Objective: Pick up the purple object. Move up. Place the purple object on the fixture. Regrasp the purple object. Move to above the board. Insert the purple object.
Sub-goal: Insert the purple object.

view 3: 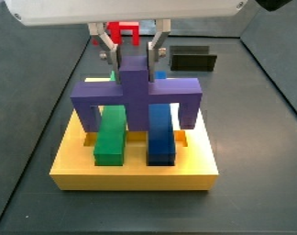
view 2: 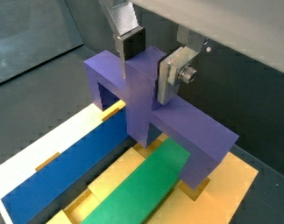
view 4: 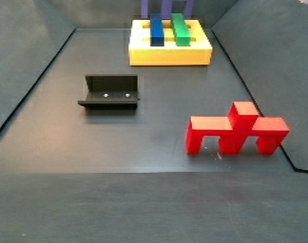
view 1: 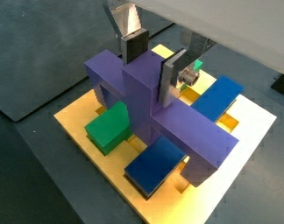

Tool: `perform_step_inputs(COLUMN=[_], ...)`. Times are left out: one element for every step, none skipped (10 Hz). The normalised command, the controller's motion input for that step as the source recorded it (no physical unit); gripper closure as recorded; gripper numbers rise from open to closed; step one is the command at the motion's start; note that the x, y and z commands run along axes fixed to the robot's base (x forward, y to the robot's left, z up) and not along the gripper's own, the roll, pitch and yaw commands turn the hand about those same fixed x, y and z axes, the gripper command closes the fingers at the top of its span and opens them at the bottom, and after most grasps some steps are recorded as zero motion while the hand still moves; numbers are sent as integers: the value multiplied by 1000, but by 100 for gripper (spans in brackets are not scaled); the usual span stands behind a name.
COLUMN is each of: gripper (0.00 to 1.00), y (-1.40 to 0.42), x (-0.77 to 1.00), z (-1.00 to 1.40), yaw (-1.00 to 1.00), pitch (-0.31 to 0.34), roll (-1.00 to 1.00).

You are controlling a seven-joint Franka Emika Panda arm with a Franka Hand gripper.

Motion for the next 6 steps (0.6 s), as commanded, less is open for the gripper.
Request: perform_step_inputs(gripper=[100, 100, 100, 100, 100, 100], y=[-97, -89, -97, -114, -77, -66], x=[-29, -34, 0, 29, 60, 43], z=[-126, -91, -49, 0, 23, 11], yaw=[6, 9, 0, 0, 0, 0], pitch=[-97, -60, 0, 3, 66, 71], roll=[156, 170, 174, 194, 206, 219])
